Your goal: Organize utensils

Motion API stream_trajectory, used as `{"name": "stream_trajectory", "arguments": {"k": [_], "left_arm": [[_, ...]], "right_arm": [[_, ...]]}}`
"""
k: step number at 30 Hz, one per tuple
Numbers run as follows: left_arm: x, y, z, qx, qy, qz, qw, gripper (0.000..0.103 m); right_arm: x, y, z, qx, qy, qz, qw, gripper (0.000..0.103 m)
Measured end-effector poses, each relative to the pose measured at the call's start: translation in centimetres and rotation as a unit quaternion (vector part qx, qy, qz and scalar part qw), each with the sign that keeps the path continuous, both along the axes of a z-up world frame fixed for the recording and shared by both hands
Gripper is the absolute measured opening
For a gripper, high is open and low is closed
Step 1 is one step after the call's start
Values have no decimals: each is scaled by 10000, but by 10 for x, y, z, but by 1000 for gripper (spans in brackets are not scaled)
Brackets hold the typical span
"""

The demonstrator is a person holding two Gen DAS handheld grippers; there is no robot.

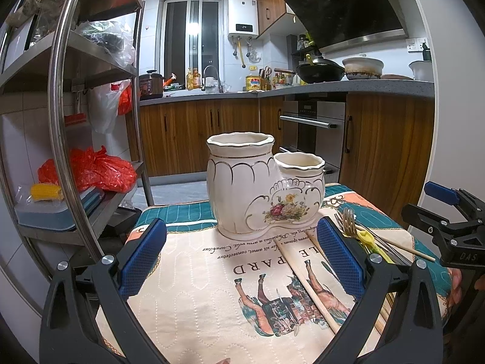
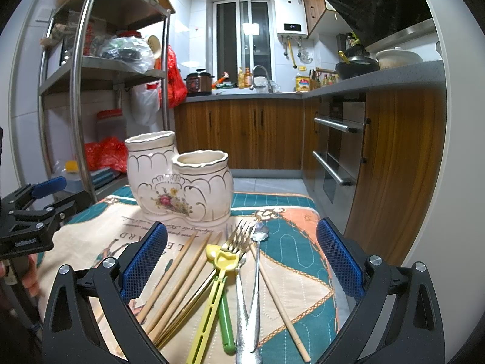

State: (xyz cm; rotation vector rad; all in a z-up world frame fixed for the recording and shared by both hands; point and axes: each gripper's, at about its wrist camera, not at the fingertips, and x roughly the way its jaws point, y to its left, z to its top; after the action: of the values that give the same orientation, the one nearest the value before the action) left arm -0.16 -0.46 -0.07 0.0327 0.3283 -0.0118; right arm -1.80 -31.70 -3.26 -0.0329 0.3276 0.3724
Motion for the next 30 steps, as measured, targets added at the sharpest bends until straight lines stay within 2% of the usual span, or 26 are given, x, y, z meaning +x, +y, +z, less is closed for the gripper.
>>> {"name": "stream_trajectory", "arguments": {"k": [30], "left_arm": [[0,0,2,-1,-1,-5,10000,98]], "right_arm": [[1,-1,0,9,16,4,10000,98]]}}
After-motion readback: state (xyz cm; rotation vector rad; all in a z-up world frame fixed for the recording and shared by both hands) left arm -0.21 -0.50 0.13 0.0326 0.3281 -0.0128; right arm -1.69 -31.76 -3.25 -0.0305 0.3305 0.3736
